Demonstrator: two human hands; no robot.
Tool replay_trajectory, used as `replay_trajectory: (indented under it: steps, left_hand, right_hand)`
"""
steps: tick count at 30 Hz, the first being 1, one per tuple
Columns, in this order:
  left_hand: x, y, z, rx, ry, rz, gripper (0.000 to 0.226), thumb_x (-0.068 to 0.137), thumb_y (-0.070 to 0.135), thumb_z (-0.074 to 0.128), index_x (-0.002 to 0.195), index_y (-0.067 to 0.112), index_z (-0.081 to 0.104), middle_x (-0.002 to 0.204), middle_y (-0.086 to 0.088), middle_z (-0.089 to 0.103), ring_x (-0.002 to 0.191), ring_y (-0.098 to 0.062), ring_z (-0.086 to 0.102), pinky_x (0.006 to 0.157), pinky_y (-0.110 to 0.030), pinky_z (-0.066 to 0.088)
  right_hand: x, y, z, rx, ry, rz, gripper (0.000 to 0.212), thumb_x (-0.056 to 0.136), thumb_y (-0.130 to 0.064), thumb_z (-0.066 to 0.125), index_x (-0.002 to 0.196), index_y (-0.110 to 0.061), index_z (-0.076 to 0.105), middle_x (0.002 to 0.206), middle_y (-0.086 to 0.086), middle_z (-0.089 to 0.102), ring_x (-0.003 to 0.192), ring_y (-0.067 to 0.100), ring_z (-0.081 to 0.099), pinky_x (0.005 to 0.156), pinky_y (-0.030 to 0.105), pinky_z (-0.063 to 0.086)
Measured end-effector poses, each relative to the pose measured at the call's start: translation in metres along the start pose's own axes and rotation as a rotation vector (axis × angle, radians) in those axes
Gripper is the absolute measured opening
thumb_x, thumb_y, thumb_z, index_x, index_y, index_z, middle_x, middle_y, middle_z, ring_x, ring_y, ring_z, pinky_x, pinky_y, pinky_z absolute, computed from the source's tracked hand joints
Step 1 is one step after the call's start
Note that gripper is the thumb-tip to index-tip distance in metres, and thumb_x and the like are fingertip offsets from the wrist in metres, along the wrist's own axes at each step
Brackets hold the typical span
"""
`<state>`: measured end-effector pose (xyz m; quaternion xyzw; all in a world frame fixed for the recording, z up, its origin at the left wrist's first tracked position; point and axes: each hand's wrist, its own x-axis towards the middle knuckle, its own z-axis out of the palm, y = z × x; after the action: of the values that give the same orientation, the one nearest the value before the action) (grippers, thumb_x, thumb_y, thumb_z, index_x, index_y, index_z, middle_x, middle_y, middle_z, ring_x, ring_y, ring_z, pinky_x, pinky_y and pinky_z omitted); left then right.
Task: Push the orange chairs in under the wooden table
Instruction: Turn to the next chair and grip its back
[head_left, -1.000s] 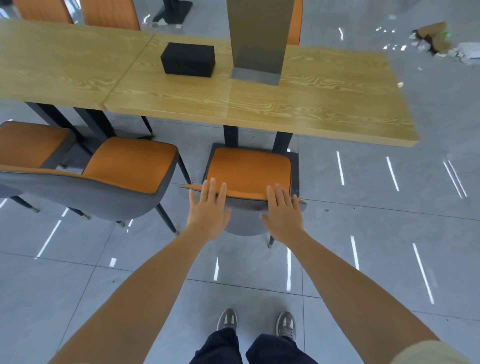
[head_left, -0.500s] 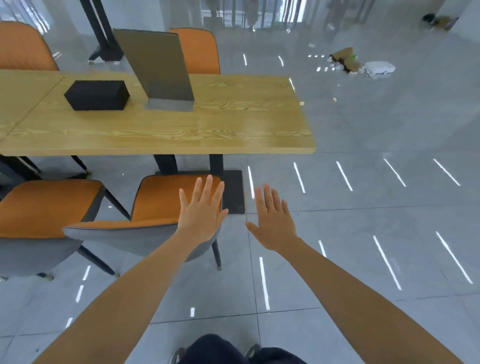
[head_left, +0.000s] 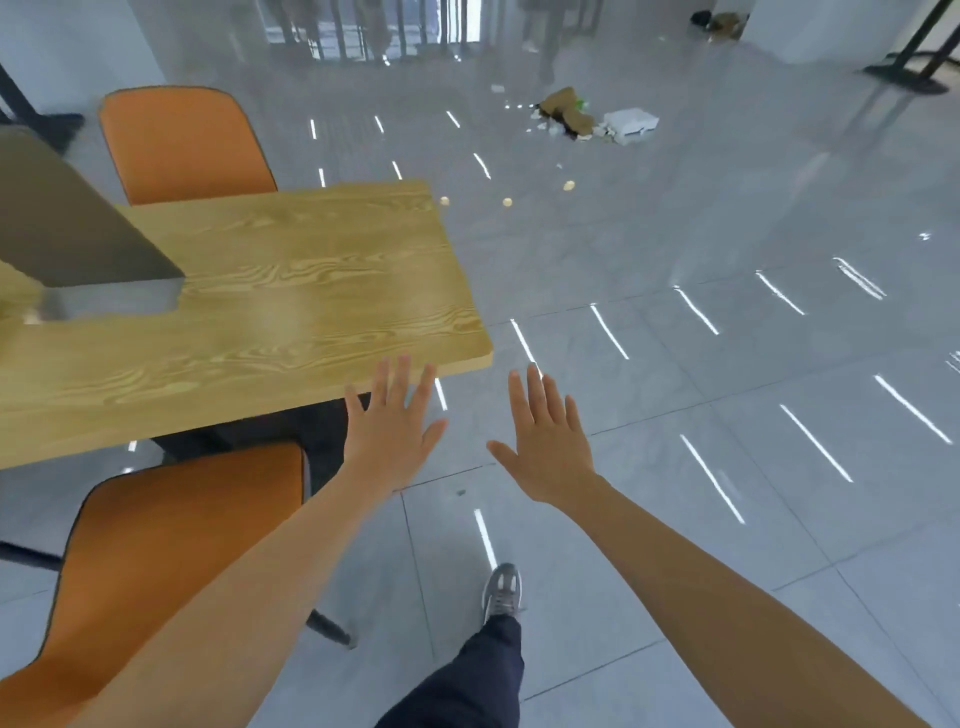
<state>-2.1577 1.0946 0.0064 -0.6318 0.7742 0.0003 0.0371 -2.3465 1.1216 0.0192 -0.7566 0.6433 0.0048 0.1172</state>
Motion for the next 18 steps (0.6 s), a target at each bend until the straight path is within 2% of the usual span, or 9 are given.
replay_trajectory:
  steps: [10,15,18]
  left_hand:
    - [0.237,0.048,-0.022,-0.174,-0.036,0.011,0.069,0.095,0.053,0.021,0.143,0.025,-0.019,0.157,-0.008,-0.018,0.144,-0.031,-0.014,0.113,-0.060,0.003]
    - [0.331,0.058,-0.020,-0.201,-0.027,-0.040,0.068,0.093,0.056,0.017,0.129,0.031,-0.035,0.155,-0.007,-0.023,0.143,-0.028,-0.019,0.114,-0.057,-0.002]
    - [0.386,0.062,-0.015,-0.190,-0.014,-0.099,0.068,0.093,0.057,0.017,0.127,0.031,-0.035,0.155,-0.006,-0.023,0.143,-0.029,-0.019,0.113,-0.058,-0.002]
  right_hand:
    - [0.202,0.109,-0.072,-0.051,-0.035,0.030,0.078,0.096,-0.050,0.028,0.140,-0.017,-0.027,0.154,0.008,-0.024,0.143,0.027,-0.017,0.117,0.042,-0.006]
    - [0.291,0.153,-0.090,-0.060,-0.038,-0.032,0.078,0.096,-0.051,0.028,0.137,-0.017,-0.029,0.154,0.010,-0.024,0.144,0.028,-0.015,0.117,0.043,-0.004]
    - [0.351,0.180,-0.096,-0.060,-0.053,-0.095,0.078,0.096,-0.051,0.028,0.136,-0.019,-0.030,0.154,0.009,-0.024,0.144,0.028,-0.016,0.117,0.042,-0.005]
